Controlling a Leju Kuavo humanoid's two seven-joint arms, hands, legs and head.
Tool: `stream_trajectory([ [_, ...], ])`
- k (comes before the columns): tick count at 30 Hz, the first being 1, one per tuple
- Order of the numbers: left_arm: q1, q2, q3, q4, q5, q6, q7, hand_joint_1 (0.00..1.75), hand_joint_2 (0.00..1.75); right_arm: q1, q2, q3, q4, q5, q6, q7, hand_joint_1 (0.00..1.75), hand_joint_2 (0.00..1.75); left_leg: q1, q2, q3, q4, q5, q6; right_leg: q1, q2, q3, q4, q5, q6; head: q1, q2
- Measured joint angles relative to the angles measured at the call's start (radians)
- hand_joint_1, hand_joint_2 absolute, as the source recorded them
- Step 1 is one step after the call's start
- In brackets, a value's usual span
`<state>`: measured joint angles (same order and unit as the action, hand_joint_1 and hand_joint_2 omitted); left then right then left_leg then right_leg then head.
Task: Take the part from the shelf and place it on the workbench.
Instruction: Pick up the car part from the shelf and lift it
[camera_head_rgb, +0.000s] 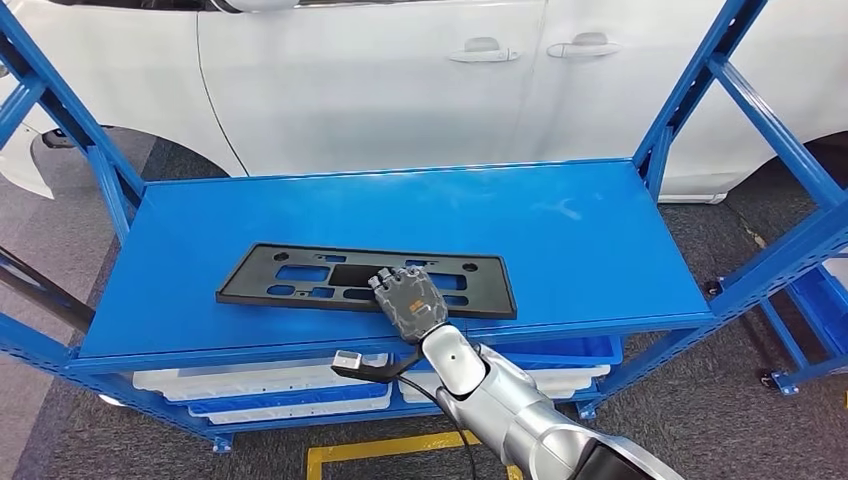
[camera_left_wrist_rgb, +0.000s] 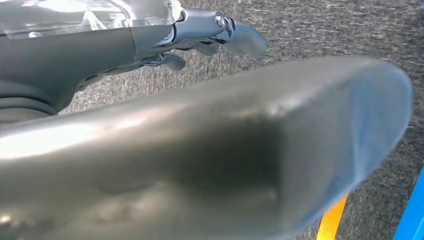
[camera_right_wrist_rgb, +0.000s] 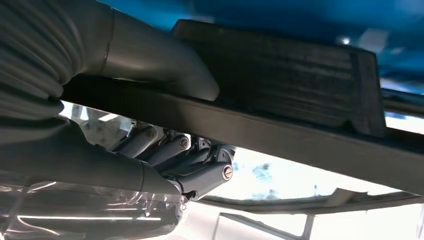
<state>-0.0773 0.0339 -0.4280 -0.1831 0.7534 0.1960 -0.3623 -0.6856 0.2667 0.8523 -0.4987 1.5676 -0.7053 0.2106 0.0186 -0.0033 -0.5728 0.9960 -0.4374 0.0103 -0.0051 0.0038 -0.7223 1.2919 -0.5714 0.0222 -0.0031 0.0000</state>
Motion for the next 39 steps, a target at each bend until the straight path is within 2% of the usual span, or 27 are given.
stream_trajectory([
  [1,0.001,0.0,0.0,0.0,0.0,-0.003,-0.003,0.0,0.0,0.002,0.0,0.0,0.0,0.0,0.0,-0.005,1.75,1.75,0.0,-0.001,0.001,0.0,0.0,0.0,-0.002,0.0,-0.005,0.008,0.009,0.0,0.0,0.0],
  [2,0.001,0.0,0.0,0.0,0.0,-0.005,-0.006,0.0,0.0,0.003,0.0,0.001,-0.002,0.0,0.0,-0.008,1.75,1.75,0.0,-0.001,0.002,0.001,-0.001,-0.001,-0.003,0.0,0.012,-0.028,0.036,-0.001,0.0,0.0],
  [4,0.001,0.0,0.0,0.0,-0.001,-0.009,-0.016,0.0,0.0,0.003,0.001,0.001,-0.005,0.0,0.0,-0.015,1.75,1.75,-0.001,-0.003,0.005,0.001,-0.003,-0.005,-0.003,-0.001,0.084,-0.174,0.103,-0.008,0.0,0.0],
  [6,0.001,-0.001,0.0,0.0,-0.005,-0.011,-0.039,0.0,0.87,0.003,0.004,0.0,-0.007,-0.004,0.0,-0.023,1.75,1.75,-0.004,-0.004,0.005,0.003,-0.005,-0.013,0.001,-0.001,0.13,-0.274,0.134,-0.016,0.0,0.0],
  [8,0.001,-0.001,0.0,0.0,-0.009,-0.011,-0.077,0.0,1.75,0.005,0.005,-0.006,-0.014,-0.012,0.0,-0.036,1.75,1.75,-0.005,-0.004,0.004,0.001,-0.005,-0.025,0.005,0.0,0.132,-0.289,0.136,-0.025,-0.001,0.0],
  [10,0.001,-0.001,0.0,0.0,-0.01,-0.008,-0.116,0.0,1.75,0.008,0.005,-0.021,-0.032,-0.023,0.0,-0.055,1.75,1.75,-0.001,-0.003,0.0,0.01,-0.014,-0.036,0.003,0.0,0.136,-0.298,0.141,-0.037,-0.001,0.0],
  [11,0.001,-0.001,0.0,0.0,-0.01,-0.004,-0.13,0.0,1.75,0.009,0.005,-0.033,-0.045,-0.029,0.0,-0.066,1.75,1.75,0.0,-0.003,-0.011,0.036,-0.031,-0.041,0.0,-0.001,0.139,-0.304,0.144,-0.043,-0.002,0.0],
  [12,0.001,0.0,0.0,0.0,-0.01,0.001,-0.139,0.0,1.75,0.012,0.005,-0.046,-0.062,-0.034,0.001,-0.079,1.75,1.75,0.001,-0.002,-0.032,0.083,-0.059,-0.044,-0.001,-0.001,0.142,-0.308,0.145,-0.047,-0.003,0.0],
  [14,0.001,0.0,0.0,0.0,-0.012,0.014,-0.146,0.0,1.75,0.025,0.002,-0.08,-0.106,-0.046,0.001,-0.109,1.75,1.75,0.002,-0.002,-0.096,0.22,-0.122,-0.049,0.002,-0.002,0.143,-0.308,0.145,-0.051,-0.004,0.0],
  [15,0.001,0.0,0.0,0.0,-0.013,0.021,-0.147,0.0,1.75,0.035,-0.001,-0.101,-0.135,-0.055,0.001,-0.127,1.75,1.75,0.002,-0.002,-0.123,0.275,-0.138,-0.051,0.003,-0.002,0.143,-0.307,0.144,-0.052,-0.004,0.0],
  [16,0.002,0.0,0.0,0.0,-0.015,0.026,-0.148,0.0,1.75,0.048,-0.005,-0.123,-0.169,-0.064,0.001,-0.147,1.75,1.75,0.002,-0.002,-0.135,0.295,-0.134,-0.051,0.004,-0.001,0.144,-0.306,0.143,-0.052,-0.004,0.0],
  [17,0.002,0.0,0.0,0.0,-0.016,0.03,-0.15,0.0,1.75,0.061,-0.009,-0.147,-0.207,-0.076,0.001,-0.169,1.75,1.75,0.002,-0.002,-0.126,0.272,-0.11,-0.051,0.004,-0.001,0.144,-0.304,0.141,-0.051,-0.004,0.0],
  [19,0.002,0.001,0.0,0.0,-0.013,0.029,-0.166,0.0,1.75,0.085,-0.015,-0.195,-0.293,-0.12,0.001,-0.225,1.75,1.75,0.002,-0.002,-0.067,0.14,-0.037,-0.046,0.004,0.001,0.145,-0.296,0.134,-0.046,-0.004,0.0],
  [21,0.002,0.002,0.004,0.0,-0.001,0.022,-0.203,0.0,1.75,0.109,-0.019,-0.246,-0.384,-0.217,0.001,-0.315,1.75,1.75,0.0,-0.002,-0.021,0.036,-0.004,-0.038,0.008,0.002,0.14,-0.287,0.129,-0.037,-0.004,0.0],
  [23,0.004,0.001,0.013,0.0,0.023,0.015,-0.247,0.0,1.75,0.137,-0.022,-0.299,-0.477,-0.413,0.014,-0.449,1.75,1.75,-0.004,-0.004,-0.016,0.018,-0.006,-0.028,0.011,0.001,0.133,-0.283,0.129,-0.028,-0.003,0.0],
  [25,0.006,0.0,0.032,-0.002,0.037,0.026,-0.281,0.0,1.75,0.164,-0.032,-0.334,-0.579,-0.726,0.062,-0.589,1.75,1.75,-0.001,-0.004,-0.018,0.017,-0.003,-0.016,0.01,0.001,0.129,-0.277,0.122,-0.017,-0.002,0.0],
  [26,0.013,0.0,0.047,-0.013,0.026,0.036,-0.297,0.0,1.75,0.177,-0.041,-0.345,-0.636,-0.904,0.105,-0.647,1.75,1.75,0.0,-0.004,-0.018,0.015,-0.002,-0.01,0.009,0.001,0.12,-0.256,0.107,-0.011,0.0,0.0],
  [27,0.022,0.001,0.068,-0.033,-0.001,0.041,-0.312,0.0,1.75,0.19,-0.052,-0.354,-0.694,-1.074,0.158,-0.693,1.75,1.75,0.002,-0.003,-0.017,0.013,-0.001,-0.005,0.007,0.001,0.101,-0.213,0.081,-0.005,0.0,0.0],
  [29,0.04,0.003,0.128,-0.071,-0.08,0.016,-0.331,0.0,1.75,0.223,-0.083,-0.376,-0.81,-1.382,0.304,-0.751,1.75,1.75,0.0,-0.002,-0.017,0.014,-0.002,0.002,0.004,0.001,0.037,-0.077,0.018,0.004,0.002,0.0],
  [30,0.045,0.004,0.161,-0.08,-0.12,-0.01,-0.335,0.0,1.75,0.243,-0.102,-0.388,-0.866,-1.516,0.388,-0.767,1.75,1.75,-0.001,-0.003,-0.017,0.015,-0.003,0.004,0.002,0.001,0.007,-0.017,-0.002,0.007,0.002,0.0],
  [31,0.047,0.004,0.19,-0.081,-0.154,-0.035,-0.336,0.0,1.75,0.264,-0.122,-0.4,-0.92,-1.634,0.469,-0.778,1.75,1.75,-0.002,-0.004,-0.016,0.016,-0.004,0.006,0.001,0.001,-0.009,0.014,-0.005,0.007,0.002,0.0],
  [32,0.051,0.003,0.216,-0.081,-0.182,-0.056,-0.336,0.0,1.75,0.283,-0.142,-0.412,-0.97,-1.731,0.546,-0.787,1.75,1.75,-0.002,-0.004,-0.015,0.017,-0.005,0.007,0.001,0.001,-0.007,0.003,0.013,0.006,0.002,0.0],
  [33,0.055,0.002,0.24,-0.081,-0.202,-0.072,-0.337,0.0,1.75,0.299,-0.16,-0.425,-1.017,-1.803,0.614,-0.796,1.75,1.75,-0.003,-0.005,-0.014,0.018,-0.007,0.007,0.001,0.001,0.015,-0.049,0.046,0.003,0.003,0.0],
  [35,0.058,-0.002,0.282,-0.081,-0.23,-0.091,-0.338,0.0,1.75,0.323,-0.191,-0.45,-1.105,-1.894,0.738,-0.809,1.75,1.75,-0.007,-0.005,-0.011,0.019,-0.01,0.004,0.005,0.0,0.083,-0.198,0.112,-0.008,0.002,0.0],
  [36,0.057,-0.005,0.302,-0.08,-0.24,-0.096,-0.338,0.0,1.75,0.333,-0.203,-0.461,-1.146,-1.924,0.793,-0.81,1.75,1.75,-0.009,-0.005,-0.011,0.019,-0.011,0.001,0.007,-0.001,0.107,-0.25,0.131,-0.013,0.002,0.0],
  [37,0.056,-0.006,0.318,-0.076,-0.247,-0.099,-0.338,0.0,1.75,0.341,-0.212,-0.471,-1.182,-1.946,0.841,-0.806,1.75,1.75,-0.011,-0.004,-0.011,0.019,-0.011,-0.003,0.009,-0.001,0.119,-0.275,0.138,-0.017,0.002,0.0],
  [39,0.052,-0.007,0.345,-0.065,-0.253,-0.099,-0.328,0.0,1.75,0.356,-0.221,-0.486,-1.242,-1.973,0.91,-0.786,1.75,1.75,-0.013,-0.003,-0.009,0.017,-0.009,-0.012,0.009,-0.001,0.119,-0.28,0.142,-0.023,0.002,0.0],
])
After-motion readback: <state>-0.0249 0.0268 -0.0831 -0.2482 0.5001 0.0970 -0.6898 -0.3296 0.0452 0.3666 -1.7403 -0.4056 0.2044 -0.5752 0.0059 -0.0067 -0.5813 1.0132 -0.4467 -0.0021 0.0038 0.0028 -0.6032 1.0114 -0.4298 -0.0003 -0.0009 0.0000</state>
